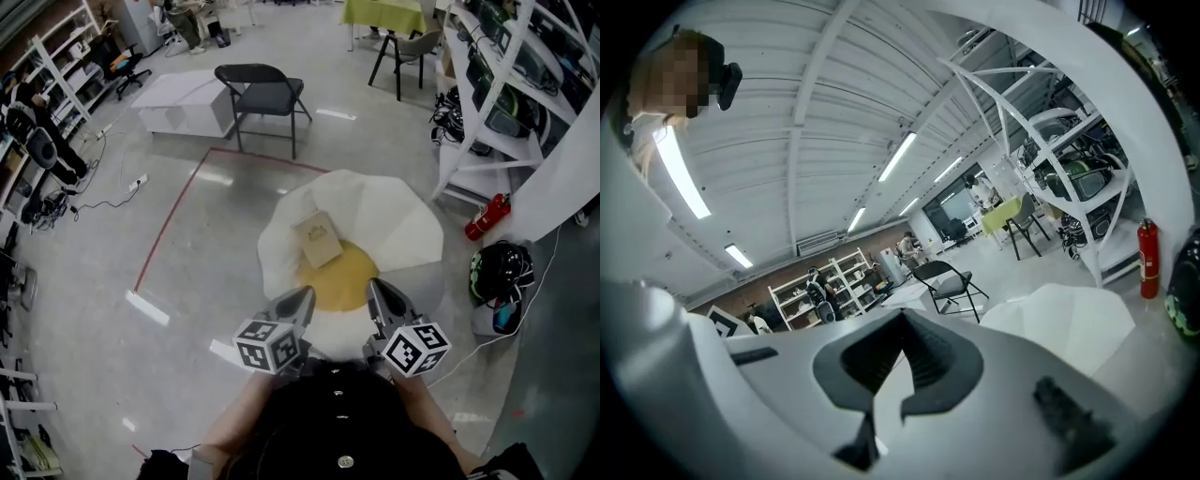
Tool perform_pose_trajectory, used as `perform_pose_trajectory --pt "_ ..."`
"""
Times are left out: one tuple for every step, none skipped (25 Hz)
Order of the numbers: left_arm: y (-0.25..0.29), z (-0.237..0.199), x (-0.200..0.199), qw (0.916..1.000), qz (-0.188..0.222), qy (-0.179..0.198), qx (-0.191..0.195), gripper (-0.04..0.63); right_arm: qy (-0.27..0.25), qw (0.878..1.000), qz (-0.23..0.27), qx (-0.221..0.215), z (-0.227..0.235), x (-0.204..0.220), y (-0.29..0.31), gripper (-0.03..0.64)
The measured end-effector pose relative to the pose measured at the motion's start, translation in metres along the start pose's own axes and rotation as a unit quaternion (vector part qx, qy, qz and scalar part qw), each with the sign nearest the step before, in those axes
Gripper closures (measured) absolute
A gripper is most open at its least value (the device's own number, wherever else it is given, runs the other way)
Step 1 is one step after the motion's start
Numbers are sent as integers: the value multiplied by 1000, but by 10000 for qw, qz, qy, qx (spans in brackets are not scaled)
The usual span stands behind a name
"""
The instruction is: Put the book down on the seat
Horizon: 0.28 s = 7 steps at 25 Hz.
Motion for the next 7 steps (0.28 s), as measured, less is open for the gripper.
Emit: perform_pose_trajectory --pt "-1 -1 0 10000 -2 -40 -5 584 -15 10000 -5 -25 -1 0 1 606" --pt "-1 -2 1 10000 -2 -93 -10 584 -38 10000 -10 -53 -2 0 1 606" --pt "-1 -4 1 9999 0 -143 -19 584 -71 9999 -17 -84 -3 0 2 606" --pt "-1 -5 2 9998 4 -182 -36 584 -111 9999 -27 -115 -4 0 3 606" --pt "-1 -6 2 9998 10 -210 -56 584 -148 9998 -38 -145 -5 0 4 606" --pt "-2 -8 3 9997 17 -234 -77 584 -181 9997 -50 -175 -6 0 5 606" --pt "-2 -9 3 9996 24 -256 -98 586 -210 9995 -62 -205 -7 1 6 606"
Point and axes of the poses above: the fingertips, and each gripper's own axes: y forward along the fingers, z to its right, x out of its underside, the point moved 9 cm from there along -y, backward along the fingers
